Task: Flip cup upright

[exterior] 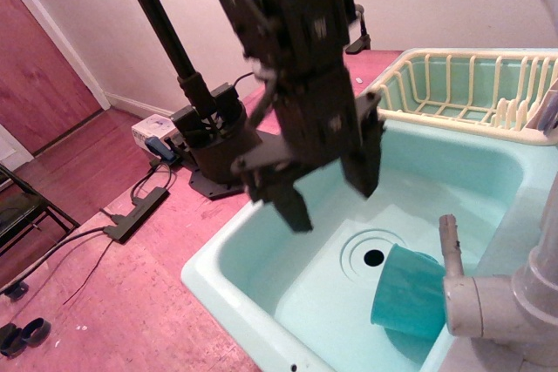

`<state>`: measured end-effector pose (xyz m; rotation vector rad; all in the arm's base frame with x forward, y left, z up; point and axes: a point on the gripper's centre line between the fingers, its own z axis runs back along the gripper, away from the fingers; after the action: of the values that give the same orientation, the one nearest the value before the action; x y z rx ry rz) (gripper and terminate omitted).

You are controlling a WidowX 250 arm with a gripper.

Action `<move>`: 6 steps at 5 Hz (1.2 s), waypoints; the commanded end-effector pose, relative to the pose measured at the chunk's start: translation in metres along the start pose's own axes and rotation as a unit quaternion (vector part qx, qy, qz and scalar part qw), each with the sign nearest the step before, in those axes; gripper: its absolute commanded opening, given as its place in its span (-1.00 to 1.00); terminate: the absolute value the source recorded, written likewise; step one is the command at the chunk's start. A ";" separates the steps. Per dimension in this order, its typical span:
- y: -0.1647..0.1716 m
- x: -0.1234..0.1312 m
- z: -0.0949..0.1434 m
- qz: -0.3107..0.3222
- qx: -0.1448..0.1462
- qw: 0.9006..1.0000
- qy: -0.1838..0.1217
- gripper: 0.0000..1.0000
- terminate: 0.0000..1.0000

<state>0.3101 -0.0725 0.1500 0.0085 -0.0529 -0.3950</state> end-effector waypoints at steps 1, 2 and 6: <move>0.029 0.007 0.027 -0.093 0.077 0.992 -0.044 1.00 -1.00; 0.024 0.016 0.005 -0.120 0.092 0.986 -0.069 1.00 -1.00; -0.013 0.044 -0.073 -0.122 0.059 0.983 -0.127 1.00 -1.00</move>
<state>0.3435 -0.1048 0.0721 0.0494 -0.2869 -0.6069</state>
